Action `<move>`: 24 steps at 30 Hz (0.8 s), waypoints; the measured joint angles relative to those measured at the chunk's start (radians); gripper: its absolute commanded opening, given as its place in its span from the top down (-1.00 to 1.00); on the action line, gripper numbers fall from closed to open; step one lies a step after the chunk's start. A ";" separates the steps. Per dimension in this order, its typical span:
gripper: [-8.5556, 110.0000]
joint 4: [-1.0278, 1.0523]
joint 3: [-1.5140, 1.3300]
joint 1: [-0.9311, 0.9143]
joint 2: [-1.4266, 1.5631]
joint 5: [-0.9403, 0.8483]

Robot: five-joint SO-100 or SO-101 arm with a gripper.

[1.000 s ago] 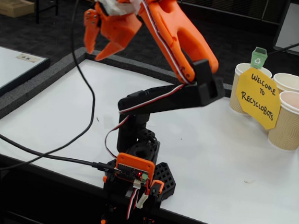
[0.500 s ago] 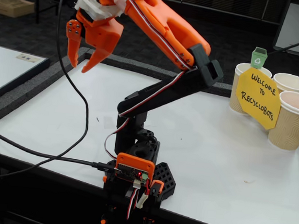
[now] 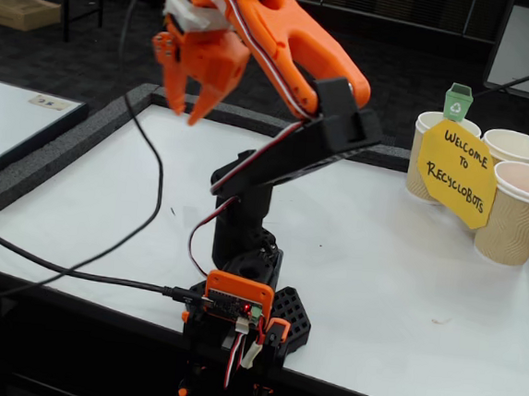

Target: Sort rubbish by color.

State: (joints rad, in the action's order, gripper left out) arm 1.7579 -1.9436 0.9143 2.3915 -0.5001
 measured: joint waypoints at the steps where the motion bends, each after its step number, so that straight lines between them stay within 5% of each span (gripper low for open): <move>1: 0.85 -0.005 0.000 -0.048 0.000 0.000; 13: 0.85 -0.193 -0.037 -0.954 0.000 0.000; 24: 0.85 -0.245 -0.051 -1.559 0.000 0.000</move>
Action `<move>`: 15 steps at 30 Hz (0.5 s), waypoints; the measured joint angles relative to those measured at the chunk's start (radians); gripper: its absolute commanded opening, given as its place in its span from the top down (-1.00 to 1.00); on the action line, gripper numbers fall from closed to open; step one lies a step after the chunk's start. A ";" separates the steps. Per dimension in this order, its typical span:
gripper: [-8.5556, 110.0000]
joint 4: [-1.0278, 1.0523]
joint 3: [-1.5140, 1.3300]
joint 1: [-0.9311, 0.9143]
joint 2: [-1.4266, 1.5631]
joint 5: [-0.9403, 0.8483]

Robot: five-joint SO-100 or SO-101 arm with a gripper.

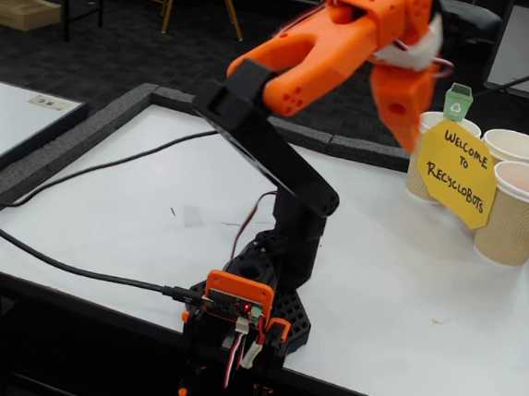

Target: Sort rubbish by color.

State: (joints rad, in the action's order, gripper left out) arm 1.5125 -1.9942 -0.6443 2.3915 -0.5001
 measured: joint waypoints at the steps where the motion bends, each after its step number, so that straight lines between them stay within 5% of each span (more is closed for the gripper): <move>1: 0.85 0.000 -0.005 -0.044 0.000 0.000; 15: 0.85 -0.025 -0.063 -0.649 0.000 0.000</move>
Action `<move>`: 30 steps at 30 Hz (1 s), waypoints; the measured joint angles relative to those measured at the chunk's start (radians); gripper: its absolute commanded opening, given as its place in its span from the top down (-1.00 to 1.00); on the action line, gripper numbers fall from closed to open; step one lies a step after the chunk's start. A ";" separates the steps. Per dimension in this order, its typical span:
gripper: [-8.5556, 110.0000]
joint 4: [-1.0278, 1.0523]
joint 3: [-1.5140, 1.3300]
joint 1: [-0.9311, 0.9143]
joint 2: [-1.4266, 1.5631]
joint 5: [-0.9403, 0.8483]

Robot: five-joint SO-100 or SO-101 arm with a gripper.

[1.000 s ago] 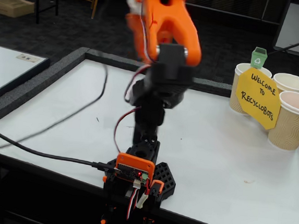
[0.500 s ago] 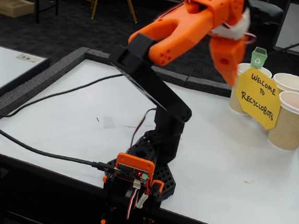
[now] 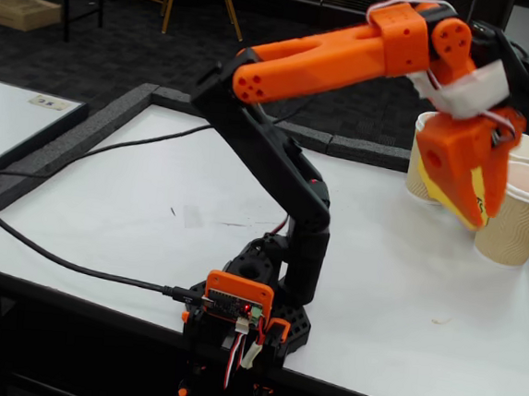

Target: Sort rubbish by color.

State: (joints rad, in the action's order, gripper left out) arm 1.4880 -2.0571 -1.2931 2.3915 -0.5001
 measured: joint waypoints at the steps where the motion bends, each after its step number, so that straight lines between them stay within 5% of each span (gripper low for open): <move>1: 0.85 0.000 -0.006 -0.037 0.000 0.000; 16: 0.85 0.000 -0.035 -0.127 0.000 0.000; 30: 0.85 0.000 -0.055 0.342 0.000 0.000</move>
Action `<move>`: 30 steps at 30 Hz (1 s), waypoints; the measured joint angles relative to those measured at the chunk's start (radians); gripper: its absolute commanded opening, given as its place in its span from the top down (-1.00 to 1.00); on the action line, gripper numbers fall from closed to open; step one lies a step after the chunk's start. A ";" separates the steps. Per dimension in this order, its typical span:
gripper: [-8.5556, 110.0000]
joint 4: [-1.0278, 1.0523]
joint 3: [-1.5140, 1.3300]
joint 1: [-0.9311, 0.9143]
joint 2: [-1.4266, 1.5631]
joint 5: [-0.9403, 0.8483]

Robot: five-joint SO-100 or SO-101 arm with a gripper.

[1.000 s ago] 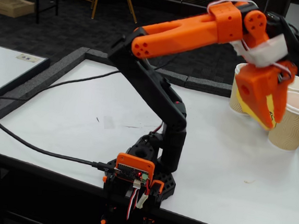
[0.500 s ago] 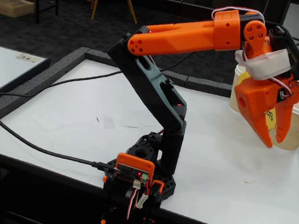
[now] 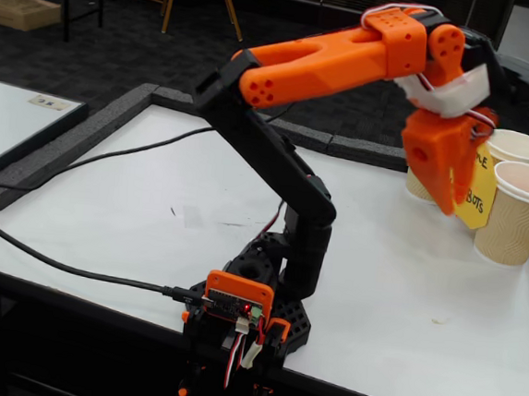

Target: Sort rubbish by color.

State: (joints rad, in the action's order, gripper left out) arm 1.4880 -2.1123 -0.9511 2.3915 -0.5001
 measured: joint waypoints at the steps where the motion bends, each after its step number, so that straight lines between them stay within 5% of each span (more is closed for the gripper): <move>1: 0.85 0.000 0.000 0.040 0.000 0.000; 19: 0.85 0.018 -0.002 0.983 0.097 0.000; 30: 0.85 -0.133 -0.219 0.953 0.261 0.000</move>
State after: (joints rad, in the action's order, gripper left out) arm 1.3545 -2.3317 0.0015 2.6523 -0.5001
